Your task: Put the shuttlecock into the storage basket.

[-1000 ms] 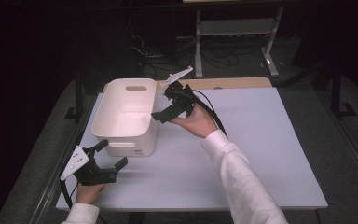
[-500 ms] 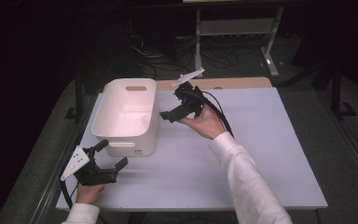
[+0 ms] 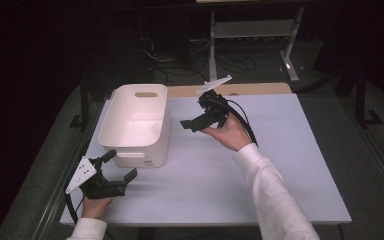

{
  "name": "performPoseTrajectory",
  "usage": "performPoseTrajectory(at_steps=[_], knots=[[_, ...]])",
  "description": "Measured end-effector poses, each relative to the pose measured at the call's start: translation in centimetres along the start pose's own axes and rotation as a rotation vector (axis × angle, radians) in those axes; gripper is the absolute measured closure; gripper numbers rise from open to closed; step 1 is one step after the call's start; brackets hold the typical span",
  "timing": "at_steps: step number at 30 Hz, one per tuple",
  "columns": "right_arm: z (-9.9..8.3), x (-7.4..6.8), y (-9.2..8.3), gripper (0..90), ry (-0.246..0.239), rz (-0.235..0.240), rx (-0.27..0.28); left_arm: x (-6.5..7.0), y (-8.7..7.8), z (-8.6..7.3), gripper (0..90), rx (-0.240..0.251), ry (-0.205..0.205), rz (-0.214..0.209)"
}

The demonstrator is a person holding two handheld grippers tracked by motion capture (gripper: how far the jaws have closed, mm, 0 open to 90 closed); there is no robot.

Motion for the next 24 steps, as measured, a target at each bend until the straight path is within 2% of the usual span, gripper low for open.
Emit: performPoseTrajectory(at_steps=[2,8,9,16,20,24], knots=[[-0.2,0.2,-0.2,0.0,0.001,-0.001,0.003,0.1,0.1,0.1,0.0,0.014,-0.015,-0.001],[-0.8,0.9,-0.6,0.0,0.005,-0.003,0.011,0.0,-0.2,0.1,0.0,0.005,0.010,0.007],[-1.0,1.2,-0.7,0.0,-0.001,-0.017,0.010,0.0,-0.2,0.1,0.0,0.004,0.009,0.007],[-1.8,2.0,-1.2,0.0,-0.001,-0.024,0.012,0.0,-0.1,0.1,0.0,0.007,0.007,0.009],[-2.0,1.9,-1.6,0.0,0.030,-0.018,0.015,0.0,-0.2,0.1,0.0,0.004,0.007,0.009],[-2.4,2.1,-1.9,0.0,0.012,-0.024,0.024,0.1,-0.2,0.0,0.0,-0.006,0.007,0.011]])
Point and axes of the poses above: each handheld gripper's, and its own axes: y roughly forward along the jaws, z roughly out of its top, x roughly to its right, the point moved 10 cm from there along y, roughly forward along the jaws, and after that the axes turned 1 degree about -x, right-handed, at the moved point
